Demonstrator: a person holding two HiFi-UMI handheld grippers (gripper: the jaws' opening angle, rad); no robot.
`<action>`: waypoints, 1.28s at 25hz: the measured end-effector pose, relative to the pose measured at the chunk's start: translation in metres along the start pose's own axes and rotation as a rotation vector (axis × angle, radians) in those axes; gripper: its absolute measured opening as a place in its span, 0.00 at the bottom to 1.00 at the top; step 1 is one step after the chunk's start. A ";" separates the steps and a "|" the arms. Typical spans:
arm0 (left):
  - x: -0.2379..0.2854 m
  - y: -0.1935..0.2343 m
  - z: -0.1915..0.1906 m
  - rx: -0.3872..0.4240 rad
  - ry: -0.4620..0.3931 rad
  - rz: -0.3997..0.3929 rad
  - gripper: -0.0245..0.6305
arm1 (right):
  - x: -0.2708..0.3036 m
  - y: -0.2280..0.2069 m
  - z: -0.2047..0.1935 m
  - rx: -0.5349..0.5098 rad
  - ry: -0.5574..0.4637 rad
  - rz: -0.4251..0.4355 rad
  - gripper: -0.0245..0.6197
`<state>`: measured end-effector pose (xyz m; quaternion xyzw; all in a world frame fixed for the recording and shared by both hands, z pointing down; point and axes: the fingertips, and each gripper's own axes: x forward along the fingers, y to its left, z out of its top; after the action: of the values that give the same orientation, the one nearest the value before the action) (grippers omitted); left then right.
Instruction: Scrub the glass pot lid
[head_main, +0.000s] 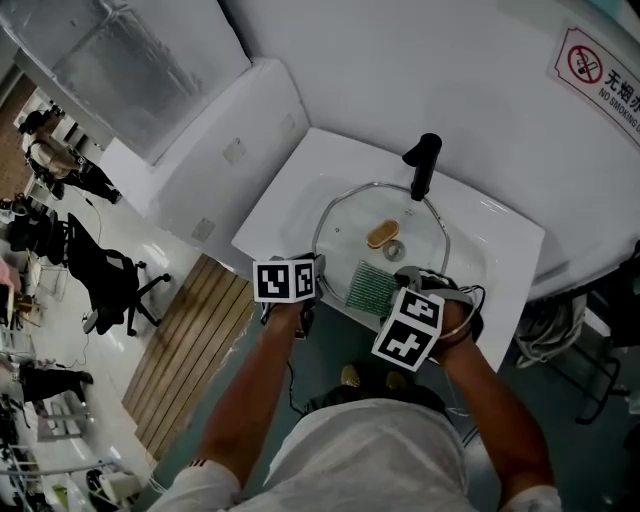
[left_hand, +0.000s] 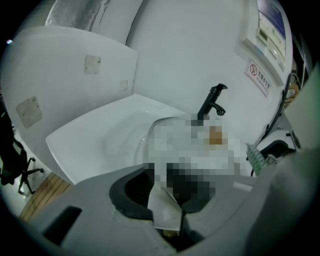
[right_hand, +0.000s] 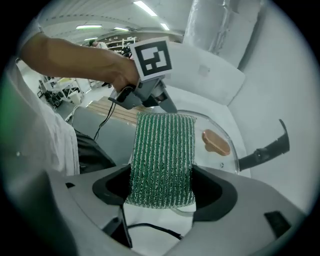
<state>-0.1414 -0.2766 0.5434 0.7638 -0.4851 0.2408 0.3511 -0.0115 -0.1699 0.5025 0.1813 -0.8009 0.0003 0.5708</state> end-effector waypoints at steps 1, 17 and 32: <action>0.000 0.000 0.000 -0.001 -0.001 0.000 0.17 | 0.005 0.004 0.004 -0.017 0.005 0.006 0.58; 0.000 0.000 0.000 0.001 -0.009 0.006 0.17 | 0.016 -0.002 -0.045 -0.006 -0.078 0.022 0.58; -0.008 -0.003 -0.002 0.023 0.002 0.031 0.23 | -0.037 -0.033 -0.070 0.390 -0.377 0.085 0.58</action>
<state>-0.1415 -0.2695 0.5380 0.7600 -0.4938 0.2526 0.3388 0.0724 -0.1754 0.4859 0.2511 -0.8845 0.1448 0.3655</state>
